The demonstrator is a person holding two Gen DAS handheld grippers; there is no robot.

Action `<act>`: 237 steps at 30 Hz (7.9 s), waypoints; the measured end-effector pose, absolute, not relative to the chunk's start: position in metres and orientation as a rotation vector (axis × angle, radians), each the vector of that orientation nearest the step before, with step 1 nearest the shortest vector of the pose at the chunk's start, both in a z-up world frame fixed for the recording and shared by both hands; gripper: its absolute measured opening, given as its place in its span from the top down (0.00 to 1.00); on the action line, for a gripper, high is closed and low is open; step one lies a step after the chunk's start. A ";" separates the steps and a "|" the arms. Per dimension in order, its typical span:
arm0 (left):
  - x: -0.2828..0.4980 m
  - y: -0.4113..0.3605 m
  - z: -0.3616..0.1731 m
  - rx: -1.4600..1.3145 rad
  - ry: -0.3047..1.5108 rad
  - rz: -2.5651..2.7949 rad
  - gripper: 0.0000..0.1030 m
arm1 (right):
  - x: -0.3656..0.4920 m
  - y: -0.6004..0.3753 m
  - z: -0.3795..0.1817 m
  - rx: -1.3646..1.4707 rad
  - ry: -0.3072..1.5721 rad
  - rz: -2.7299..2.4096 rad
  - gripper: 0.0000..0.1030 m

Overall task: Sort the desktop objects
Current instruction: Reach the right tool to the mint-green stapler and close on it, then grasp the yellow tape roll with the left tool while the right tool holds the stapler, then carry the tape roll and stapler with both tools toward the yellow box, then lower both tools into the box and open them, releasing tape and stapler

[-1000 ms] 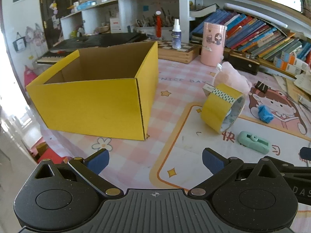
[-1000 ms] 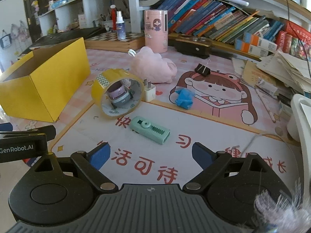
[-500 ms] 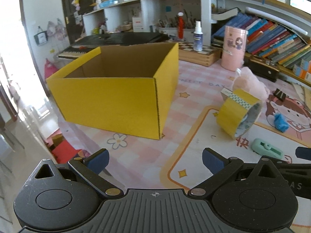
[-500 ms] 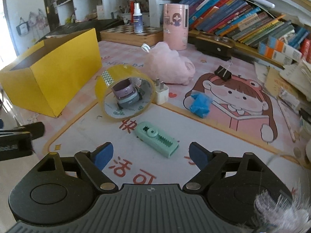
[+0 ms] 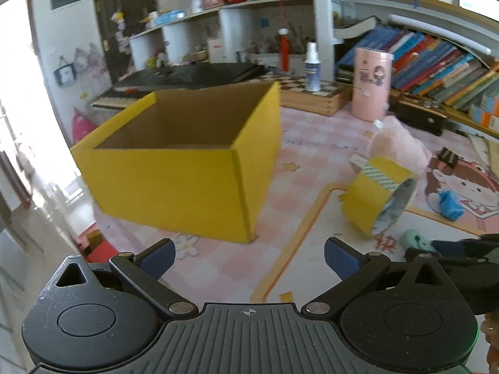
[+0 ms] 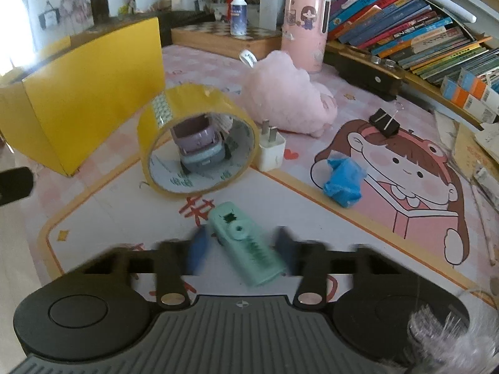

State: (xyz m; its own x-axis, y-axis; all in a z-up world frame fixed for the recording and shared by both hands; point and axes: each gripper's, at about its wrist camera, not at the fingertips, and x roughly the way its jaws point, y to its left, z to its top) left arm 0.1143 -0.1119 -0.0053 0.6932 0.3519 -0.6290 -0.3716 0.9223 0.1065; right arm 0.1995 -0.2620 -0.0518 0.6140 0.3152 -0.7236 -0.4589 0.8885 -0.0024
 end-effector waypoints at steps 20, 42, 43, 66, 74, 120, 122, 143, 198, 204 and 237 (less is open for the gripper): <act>0.206 -0.154 -0.016 -0.023 0.731 0.175 0.32 | 0.201 -0.331 -0.021 -0.051 0.718 0.387 0.78; 0.201 -0.157 -0.009 -0.106 0.710 0.052 0.96 | 0.202 -0.341 -0.018 -0.015 0.723 0.347 0.78; 0.199 -0.157 -0.008 -0.101 0.705 0.049 0.96 | 0.201 -0.341 -0.018 -0.017 0.723 0.350 0.78; 0.133 -0.138 -0.001 -0.129 0.635 0.078 0.95 | 0.157 -0.309 -0.010 -0.079 0.687 0.463 0.78; 0.111 -0.114 0.001 -0.154 0.618 0.057 0.95 | 0.131 -0.287 -0.004 -0.104 0.675 0.449 0.78; -0.061 0.075 0.006 -0.194 0.597 0.195 0.95 | -0.032 -0.081 0.004 -0.138 0.660 0.608 0.78; -0.062 0.077 0.007 -0.198 0.591 0.197 0.95 | -0.033 -0.078 0.005 -0.145 0.658 0.612 0.78; -0.063 0.084 0.008 -0.203 0.575 0.186 0.95 | -0.036 -0.071 0.011 -0.154 0.640 0.601 0.78; 0.118 0.095 0.055 -0.175 0.418 0.318 0.95 | 0.183 -0.053 0.068 -0.133 0.428 0.688 0.78; 0.143 0.091 0.050 -0.161 0.462 0.322 0.95 | 0.216 -0.052 0.061 -0.162 0.473 0.711 0.78; 0.204 0.077 0.002 -0.082 0.750 0.378 0.95 | 0.293 0.000 0.006 -0.804 0.603 1.005 0.78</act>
